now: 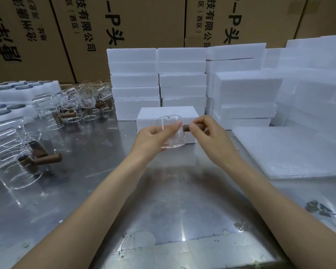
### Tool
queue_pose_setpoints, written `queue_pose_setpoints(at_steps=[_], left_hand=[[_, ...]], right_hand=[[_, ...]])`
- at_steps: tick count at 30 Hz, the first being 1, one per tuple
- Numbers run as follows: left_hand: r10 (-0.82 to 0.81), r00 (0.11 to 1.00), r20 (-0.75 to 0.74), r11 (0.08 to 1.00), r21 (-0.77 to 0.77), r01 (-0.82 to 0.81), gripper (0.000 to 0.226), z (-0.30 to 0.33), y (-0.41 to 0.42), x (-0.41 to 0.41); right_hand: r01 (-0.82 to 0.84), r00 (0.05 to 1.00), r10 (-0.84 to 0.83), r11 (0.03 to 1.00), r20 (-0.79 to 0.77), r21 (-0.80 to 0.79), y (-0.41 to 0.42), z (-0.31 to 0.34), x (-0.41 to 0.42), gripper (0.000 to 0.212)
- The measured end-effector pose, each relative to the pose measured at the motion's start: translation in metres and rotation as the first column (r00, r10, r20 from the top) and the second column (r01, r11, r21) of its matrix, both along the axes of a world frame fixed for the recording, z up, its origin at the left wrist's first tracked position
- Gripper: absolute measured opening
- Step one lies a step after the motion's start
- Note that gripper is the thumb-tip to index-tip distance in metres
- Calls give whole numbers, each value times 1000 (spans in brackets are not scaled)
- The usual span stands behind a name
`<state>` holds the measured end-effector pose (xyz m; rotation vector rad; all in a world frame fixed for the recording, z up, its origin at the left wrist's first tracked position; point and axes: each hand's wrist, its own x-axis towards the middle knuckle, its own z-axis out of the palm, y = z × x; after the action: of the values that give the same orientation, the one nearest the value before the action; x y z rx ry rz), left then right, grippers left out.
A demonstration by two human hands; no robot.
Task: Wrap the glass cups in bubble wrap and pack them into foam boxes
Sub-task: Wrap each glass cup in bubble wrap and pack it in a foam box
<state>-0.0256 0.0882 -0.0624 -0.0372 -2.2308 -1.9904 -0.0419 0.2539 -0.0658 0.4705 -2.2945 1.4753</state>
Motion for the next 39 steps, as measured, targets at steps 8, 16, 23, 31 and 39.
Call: queue_pose_setpoints(at_steps=[8, 16, 23, 31, 39], left_hand=[[-74, 981, 178, 997, 30, 70, 79, 4, -5, -1], [137, 939, -315, 949, -229, -215, 48, 3, 0, 6], [9, 789, -614, 906, -329, -266, 65, -3, 20, 10], [240, 816, -527, 962, 14, -274, 22, 5, 24, 7], [105, 913, -394, 990, 132, -57, 22, 19, 5, 8]], right_hand=[[-115, 991, 121, 987, -54, 115, 1, -6, -5, 6], [-67, 979, 85, 992, 187, -103, 3, -1, -5, 16], [-93, 977, 112, 990, 182, -108, -8, -3, -1, 20], [-99, 984, 109, 992, 139, -76, -16, -6, 7, 19], [-111, 958, 160, 972, 238, -207, -12, 0, 10, 16]])
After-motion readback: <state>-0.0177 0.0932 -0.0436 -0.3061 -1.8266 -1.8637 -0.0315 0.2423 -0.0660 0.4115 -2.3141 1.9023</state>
